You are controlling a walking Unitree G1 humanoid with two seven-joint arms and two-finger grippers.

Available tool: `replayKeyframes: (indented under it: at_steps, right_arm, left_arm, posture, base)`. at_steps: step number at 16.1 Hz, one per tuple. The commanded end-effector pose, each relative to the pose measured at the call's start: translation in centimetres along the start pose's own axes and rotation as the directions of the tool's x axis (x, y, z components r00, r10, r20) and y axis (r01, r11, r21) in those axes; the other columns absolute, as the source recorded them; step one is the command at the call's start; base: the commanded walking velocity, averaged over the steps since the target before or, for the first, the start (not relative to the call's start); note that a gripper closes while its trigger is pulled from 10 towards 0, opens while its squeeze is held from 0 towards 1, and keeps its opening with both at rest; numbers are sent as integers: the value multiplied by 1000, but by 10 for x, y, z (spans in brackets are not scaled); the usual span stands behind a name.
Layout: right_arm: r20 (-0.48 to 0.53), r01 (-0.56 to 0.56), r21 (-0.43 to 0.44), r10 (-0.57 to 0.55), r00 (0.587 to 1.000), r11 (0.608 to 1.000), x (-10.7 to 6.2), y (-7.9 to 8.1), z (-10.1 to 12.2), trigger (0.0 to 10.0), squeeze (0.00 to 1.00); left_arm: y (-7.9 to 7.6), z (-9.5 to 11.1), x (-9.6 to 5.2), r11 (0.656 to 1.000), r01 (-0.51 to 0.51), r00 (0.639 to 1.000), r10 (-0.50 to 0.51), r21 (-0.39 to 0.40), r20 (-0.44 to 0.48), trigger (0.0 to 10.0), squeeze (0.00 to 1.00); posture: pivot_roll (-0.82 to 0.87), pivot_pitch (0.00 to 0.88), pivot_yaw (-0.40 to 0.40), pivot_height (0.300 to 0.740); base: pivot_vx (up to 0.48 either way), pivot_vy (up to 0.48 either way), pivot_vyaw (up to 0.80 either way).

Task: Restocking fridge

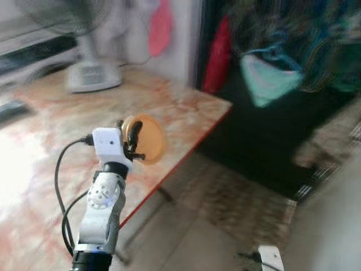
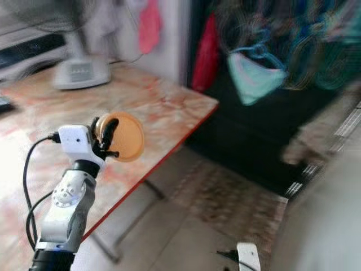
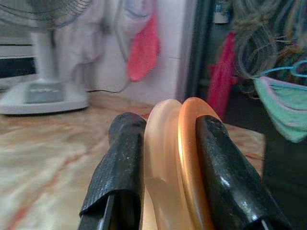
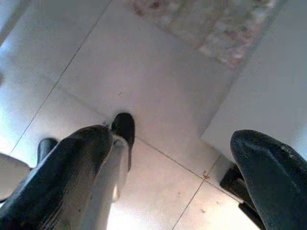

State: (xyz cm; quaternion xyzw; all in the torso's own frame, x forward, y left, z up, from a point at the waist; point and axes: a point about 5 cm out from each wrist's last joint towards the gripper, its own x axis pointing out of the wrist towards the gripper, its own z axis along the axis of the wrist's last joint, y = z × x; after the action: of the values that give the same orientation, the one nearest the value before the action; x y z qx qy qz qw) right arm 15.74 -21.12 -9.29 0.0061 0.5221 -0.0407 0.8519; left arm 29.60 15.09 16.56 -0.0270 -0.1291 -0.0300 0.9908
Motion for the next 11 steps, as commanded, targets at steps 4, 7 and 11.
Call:
replayKeyframes:
  at_steps: [4,7,11]
  right_arm:
    - [-6,-1,-14,1,1000,1000,0,1,-3,10000,0]
    - [-8,-3,-15,3,1000,1000,0,0,-3,10000,0]
    - [-9,-5,-17,5,1000,1000,0,0,-4,10000,0]
  left_arm:
    - [2,2,2,1000,-5,1000,5,12,5,10000,0]
    - [1,1,3,1000,-1,1000,1,11,6,10000,0]
    - [1,2,5,1000,1,1000,-1,10,10,10000,0]
  posture:
    - [20,0,29,740]
    - [23,0,26,740]
    - [19,0,27,740]
  base:
    - [0,0,-788]
    - [0,0,-788]
    - [0,0,-788]
